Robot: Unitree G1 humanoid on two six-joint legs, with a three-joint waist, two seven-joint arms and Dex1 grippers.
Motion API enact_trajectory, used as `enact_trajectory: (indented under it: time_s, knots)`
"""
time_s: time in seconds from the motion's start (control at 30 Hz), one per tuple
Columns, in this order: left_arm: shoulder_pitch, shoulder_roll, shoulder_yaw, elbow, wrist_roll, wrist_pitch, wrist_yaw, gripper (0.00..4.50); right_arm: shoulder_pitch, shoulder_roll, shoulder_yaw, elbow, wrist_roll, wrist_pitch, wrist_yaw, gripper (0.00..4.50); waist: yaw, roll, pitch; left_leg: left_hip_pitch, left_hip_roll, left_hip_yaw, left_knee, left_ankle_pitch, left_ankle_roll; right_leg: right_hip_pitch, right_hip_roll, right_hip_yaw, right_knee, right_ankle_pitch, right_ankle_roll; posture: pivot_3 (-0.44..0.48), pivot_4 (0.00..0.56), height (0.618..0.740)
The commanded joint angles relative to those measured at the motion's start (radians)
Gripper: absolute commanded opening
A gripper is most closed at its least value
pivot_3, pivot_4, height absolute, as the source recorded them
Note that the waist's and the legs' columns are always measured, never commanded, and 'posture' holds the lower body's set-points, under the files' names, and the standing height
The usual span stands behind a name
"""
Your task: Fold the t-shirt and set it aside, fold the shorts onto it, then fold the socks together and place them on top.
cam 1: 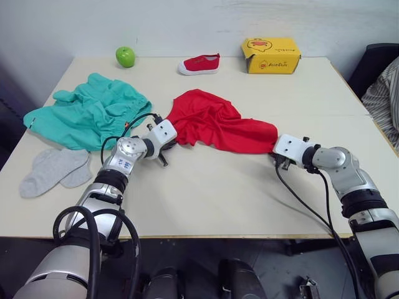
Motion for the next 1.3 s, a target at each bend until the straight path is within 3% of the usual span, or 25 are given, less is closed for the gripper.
enact_trajectory:
  time_s: [0.03, 0.17, 0.3, 0.43, 0.6, 0.67, 0.87, 1.03, 1.13, 1.3]
  knots:
    - [0.048, 0.031, 0.012, 0.025, 0.011, 0.001, -0.032, 0.0, -0.007, -0.01, 0.006, 0.051, -0.014, 0.025, 0.031, 0.07, 0.0, 0.0, 0.0, 0.0, 0.0, 0.0, 0.0, 0.0, 0.0, 0.0, 0.0, 0.0, 0.0, 0.0, 0.0, 0.0, 0.15, 0.74]
    - [0.062, 0.056, 0.034, -0.013, 0.005, -0.063, -0.054, 0.0, -0.012, -0.015, -0.002, 0.048, 0.001, 0.027, 0.062, 0.03, -0.001, 0.0, 0.0, -0.001, 0.0, 0.0, 0.0, 0.0, 0.0, -0.001, 0.0, 0.0, 0.0, 0.0, 0.0, 0.0, 0.15, 0.74]
    - [0.15, 0.115, 0.106, -0.202, -0.142, -0.101, -0.306, 0.0, -0.008, -0.052, -0.031, 0.021, 0.062, -0.011, 0.173, 0.03, -0.001, 0.001, 0.001, -0.002, 0.0, 0.001, -0.001, -0.001, -0.001, -0.003, 0.0, 0.0, 0.0, 0.0, -0.001, 0.0, 0.15, 0.74]
    - [0.296, 0.203, 0.173, -0.489, -0.302, 0.048, -0.504, 0.0, 0.05, -0.121, -0.081, -0.104, 0.198, 0.058, 0.397, 0.03, 0.006, 0.001, 0.003, -0.006, 0.001, 0.0, -0.002, -0.002, 0.0, -0.005, 0.001, -0.001, -0.001, -0.001, -0.001, 0.0, 0.15, 0.74]
    - [0.515, 0.357, 0.25, -0.883, -0.462, 0.308, -0.623, 0.0, 0.193, -0.278, -0.114, -0.335, 0.364, 0.207, 0.728, 0.03, 0.01, 0.003, 0.007, -0.009, 0.0, -0.002, 0.001, -0.004, 0.003, -0.005, -0.001, -0.002, -0.003, -0.001, -0.001, 0.0, 0.15, 0.74]
    - [0.595, 0.402, 0.273, -1.008, -0.502, 0.381, -0.631, 0.0, 0.254, -0.331, -0.126, -0.422, 0.415, 0.3, 0.788, 0.03, 0.009, 0.003, 0.007, -0.008, 0.0, -0.003, 0.001, -0.005, 0.003, -0.004, -0.002, -0.001, -0.003, -0.001, -0.001, 0.0, 0.15, 0.74]
    - [0.856, 0.514, 0.346, -1.312, -0.589, 0.542, -0.638, 0.0, 0.448, -0.473, -0.163, -0.667, 0.515, 0.552, 0.845, 0.03, 0.008, 0.003, 0.007, -0.007, -0.001, -0.007, 0.001, -0.007, 0.002, -0.002, -0.011, 0.001, -0.009, -0.001, -0.002, 0.0, 0.15, 0.74]
    - [1.004, 0.591, 0.391, -1.416, -0.626, 0.608, -0.661, 0.0, 0.555, -0.561, -0.187, -0.767, 0.57, 0.678, 0.848, 0.03, 0.01, 0.008, 0.01, -0.007, 0.0, -0.007, 0.0, -0.009, 0.001, -0.003, -0.011, 0.001, -0.01, -0.001, -0.002, 0.0, 0.15, 0.74]
    - [1.009, 0.597, 0.4, -1.413, -0.634, 0.61, -0.658, 0.0, 0.571, -0.563, -0.205, -0.772, 0.591, 0.686, 0.82, 0.03, 0.013, 0.008, 0.011, -0.007, 0.0, -0.007, 0.0, -0.01, 0.001, -0.003, -0.011, 0.002, -0.011, -0.001, -0.002, 0.0, 0.15, 0.74]
    - [0.85, 0.528, 0.393, -1.331, -0.668, 0.62, -0.605, 0.0, 0.473, -0.502, -0.241, -0.7, 0.605, 0.649, 0.763, 0.03, 0.028, 0.009, 0.011, -0.008, 0.0, -0.006, 0.0, -0.01, 0.001, -0.003, -0.01, 0.002, -0.011, -0.001, -0.002, 0.0, 0.15, 0.74]
